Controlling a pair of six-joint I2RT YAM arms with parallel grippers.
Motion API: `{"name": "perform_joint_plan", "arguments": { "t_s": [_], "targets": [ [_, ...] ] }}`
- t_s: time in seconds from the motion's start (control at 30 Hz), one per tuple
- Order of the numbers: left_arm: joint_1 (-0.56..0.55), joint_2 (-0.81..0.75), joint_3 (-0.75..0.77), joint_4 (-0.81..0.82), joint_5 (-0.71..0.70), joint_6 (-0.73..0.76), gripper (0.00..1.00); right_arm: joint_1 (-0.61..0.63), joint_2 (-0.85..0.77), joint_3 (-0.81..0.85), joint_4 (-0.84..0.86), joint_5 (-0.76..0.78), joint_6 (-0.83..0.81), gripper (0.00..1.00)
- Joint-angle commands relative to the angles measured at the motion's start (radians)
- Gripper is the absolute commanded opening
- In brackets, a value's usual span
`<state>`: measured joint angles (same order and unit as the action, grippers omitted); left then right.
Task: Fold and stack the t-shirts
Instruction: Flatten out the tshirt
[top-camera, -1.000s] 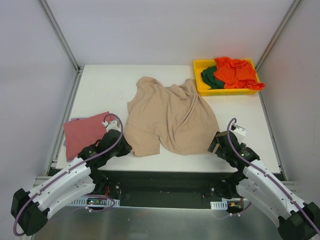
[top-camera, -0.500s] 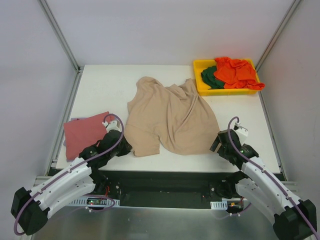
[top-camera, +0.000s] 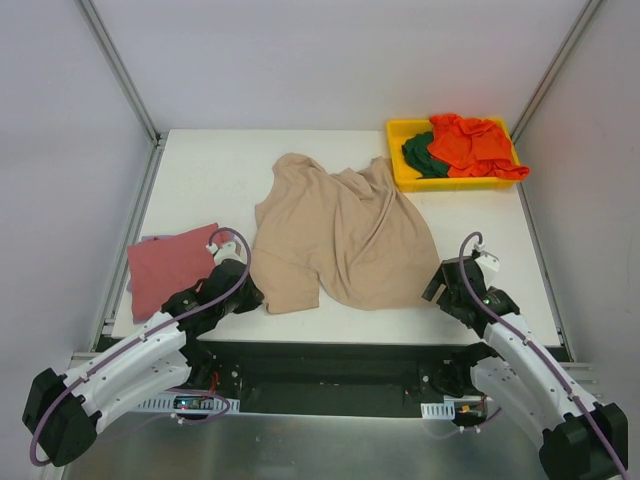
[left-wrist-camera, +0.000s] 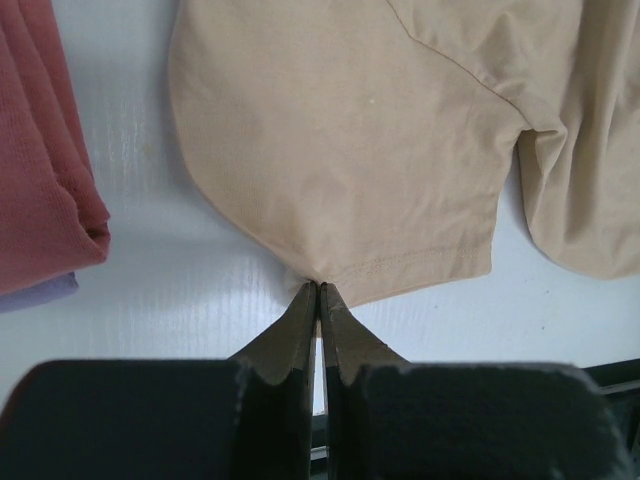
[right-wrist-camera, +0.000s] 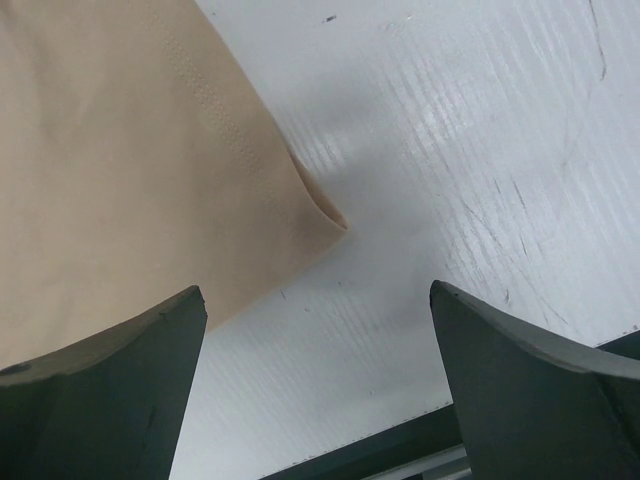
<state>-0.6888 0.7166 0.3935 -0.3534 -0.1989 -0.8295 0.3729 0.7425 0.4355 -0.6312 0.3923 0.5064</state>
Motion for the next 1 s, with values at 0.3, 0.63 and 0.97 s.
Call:
{"name": "perform_joint_plan", "arguments": {
  "t_s": [0.3, 0.63, 0.97],
  "targets": [
    [-0.012, -0.02, -0.015, 0.022, -0.028, 0.003, 0.0, -0.132, 0.05, 0.04, 0.015, -0.067, -0.097, 0.96],
    [-0.011, -0.034, -0.031, 0.022, -0.039, 0.009, 0.0, -0.17, 0.199, 0.045, 0.125, -0.213, -0.118, 0.9],
    [-0.012, -0.04, -0.044, 0.022, -0.051, 0.007, 0.0, -0.173, 0.325, 0.051, 0.172, -0.19, -0.078, 0.62]
  ]
}}
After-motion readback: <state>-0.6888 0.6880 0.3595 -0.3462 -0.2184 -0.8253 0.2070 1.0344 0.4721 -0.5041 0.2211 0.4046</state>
